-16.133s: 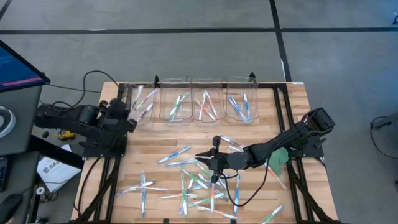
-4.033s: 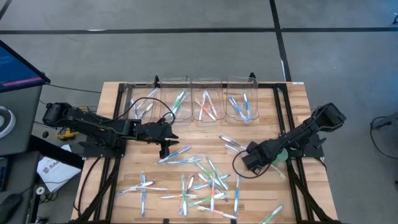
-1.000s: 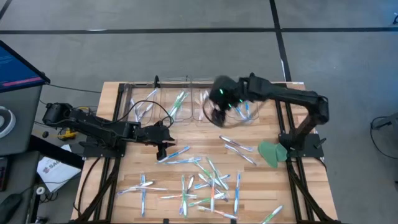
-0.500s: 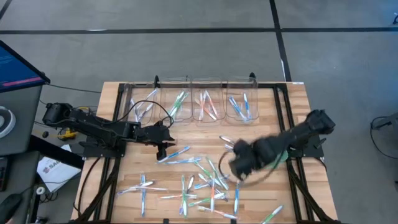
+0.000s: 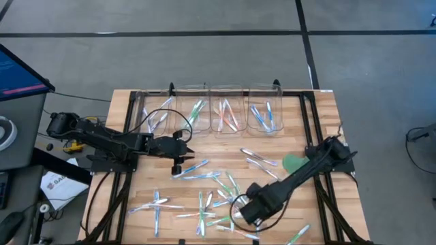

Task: Pick & Place Toothbrushes
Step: Put the blue toothbrush into the right transparent bin

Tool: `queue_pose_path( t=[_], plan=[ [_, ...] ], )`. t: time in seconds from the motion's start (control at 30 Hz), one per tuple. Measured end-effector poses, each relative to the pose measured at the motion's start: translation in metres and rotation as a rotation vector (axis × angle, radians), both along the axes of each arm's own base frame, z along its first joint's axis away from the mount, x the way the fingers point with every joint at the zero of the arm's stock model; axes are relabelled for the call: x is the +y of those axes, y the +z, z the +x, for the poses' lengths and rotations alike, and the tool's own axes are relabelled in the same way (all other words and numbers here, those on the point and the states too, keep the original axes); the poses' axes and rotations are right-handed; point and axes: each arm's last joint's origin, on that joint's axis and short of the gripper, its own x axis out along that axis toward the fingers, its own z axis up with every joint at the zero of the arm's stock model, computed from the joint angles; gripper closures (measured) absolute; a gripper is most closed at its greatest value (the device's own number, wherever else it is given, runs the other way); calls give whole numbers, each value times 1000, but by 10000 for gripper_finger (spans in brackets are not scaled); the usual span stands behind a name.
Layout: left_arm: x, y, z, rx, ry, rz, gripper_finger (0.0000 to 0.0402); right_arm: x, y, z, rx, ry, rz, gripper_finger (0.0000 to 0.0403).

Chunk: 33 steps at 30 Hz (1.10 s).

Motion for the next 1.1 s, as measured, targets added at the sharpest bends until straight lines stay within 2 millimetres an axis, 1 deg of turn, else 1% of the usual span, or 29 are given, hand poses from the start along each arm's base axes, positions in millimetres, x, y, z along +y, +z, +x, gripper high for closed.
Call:
queue_pose_path(
  t=[0.07,0.2,0.27,0.3,0.33,0.43,0.5,0.6,0.67,0.77,0.83,0.97,1.1],
  plan=[
    [0,-4,-2,13,0,2,302,-1,-9,10,-14,-20,9,164],
    [1,-20,-12,67,2,2,302,-15,-23,22,38,-143,-26,164],
    [2,-28,-17,97,1,5,302,-22,-27,24,76,-188,-38,164],
    [2,-32,-19,108,1,6,302,-25,-29,29,71,-214,-29,164],
    [2,-35,-22,117,0,7,302,-27,-32,34,52,-235,-17,164],
    [3,-41,-25,125,-24,37,302,-26,-42,36,73,-282,-38,164],
    [3,-40,-24,108,-50,68,302,-21,-51,40,62,-292,-32,164],
    [2,-36,-21,57,-65,85,302,-14,-68,38,121,-324,-45,164],
    [2,-33,-19,20,-64,83,302,-8,-77,34,171,-312,-65,164],
    [2,-32,-19,15,-64,83,302,-5,-88,29,232,-324,-110,164],
    [2,-32,-19,11,-63,82,302,-3,-91,27,246,-320,-124,164],
    [2,-31,-19,5,-63,82,302,-4,-97,29,258,-314,-135,165],
    [2,-31,-18,-7,-30,34,302,-7,-103,26,271,-308,-133,167]
  ],
)
